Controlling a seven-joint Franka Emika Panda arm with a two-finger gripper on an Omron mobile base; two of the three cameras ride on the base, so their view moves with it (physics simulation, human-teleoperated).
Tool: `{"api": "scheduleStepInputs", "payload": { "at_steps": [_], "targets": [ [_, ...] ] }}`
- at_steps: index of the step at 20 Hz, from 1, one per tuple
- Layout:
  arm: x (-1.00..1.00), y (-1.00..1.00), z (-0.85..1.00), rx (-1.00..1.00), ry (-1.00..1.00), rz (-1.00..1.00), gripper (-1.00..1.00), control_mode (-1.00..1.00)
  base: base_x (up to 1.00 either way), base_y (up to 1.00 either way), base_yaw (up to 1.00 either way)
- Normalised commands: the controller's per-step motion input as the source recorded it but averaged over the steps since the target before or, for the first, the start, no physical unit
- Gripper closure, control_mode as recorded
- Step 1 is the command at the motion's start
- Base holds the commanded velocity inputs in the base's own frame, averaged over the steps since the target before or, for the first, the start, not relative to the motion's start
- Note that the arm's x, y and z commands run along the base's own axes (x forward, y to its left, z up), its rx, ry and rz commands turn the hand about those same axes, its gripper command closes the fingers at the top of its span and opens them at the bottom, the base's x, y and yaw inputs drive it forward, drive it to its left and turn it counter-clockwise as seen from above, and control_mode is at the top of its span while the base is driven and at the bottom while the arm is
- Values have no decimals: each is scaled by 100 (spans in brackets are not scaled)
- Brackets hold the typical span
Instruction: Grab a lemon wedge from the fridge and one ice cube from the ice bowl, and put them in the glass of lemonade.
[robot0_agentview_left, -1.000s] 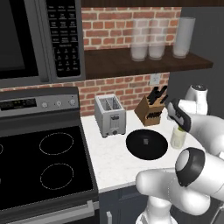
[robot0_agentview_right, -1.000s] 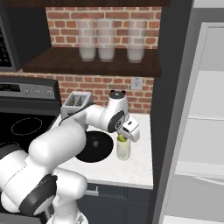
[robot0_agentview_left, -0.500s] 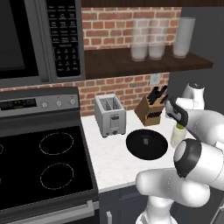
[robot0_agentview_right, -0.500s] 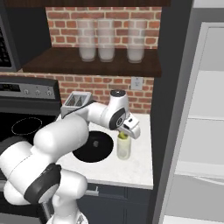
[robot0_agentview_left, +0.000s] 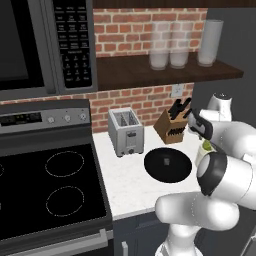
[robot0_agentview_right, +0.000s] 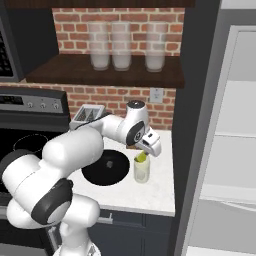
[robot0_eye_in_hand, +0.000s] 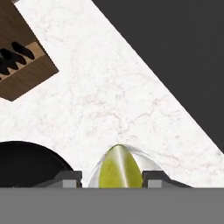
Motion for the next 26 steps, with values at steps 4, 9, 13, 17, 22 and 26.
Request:
{"api": "scheduleStepInputs", "payload": {
  "at_steps": [4, 9, 13, 17, 22, 26],
  "targets": [
    [0, -5, 18, 2, 0, 0, -100, -100, 0, 0, 0],
    [-13, -3, 61, 1, -7, 0, -100, -100, 0, 0, 0],
    [-88, 26, 73, -4, -35, 0, -100, -100, 0, 0, 0],
    [-100, 56, 94, -19, -59, 5, -100, -100, 0, 0, 0],
    [-100, 49, 98, -26, -71, 5, -100, -100, 0, 0, 0],
    [-100, 45, 100, -26, -73, 4, -100, -100, 0, 0, 0]
  ]
}}
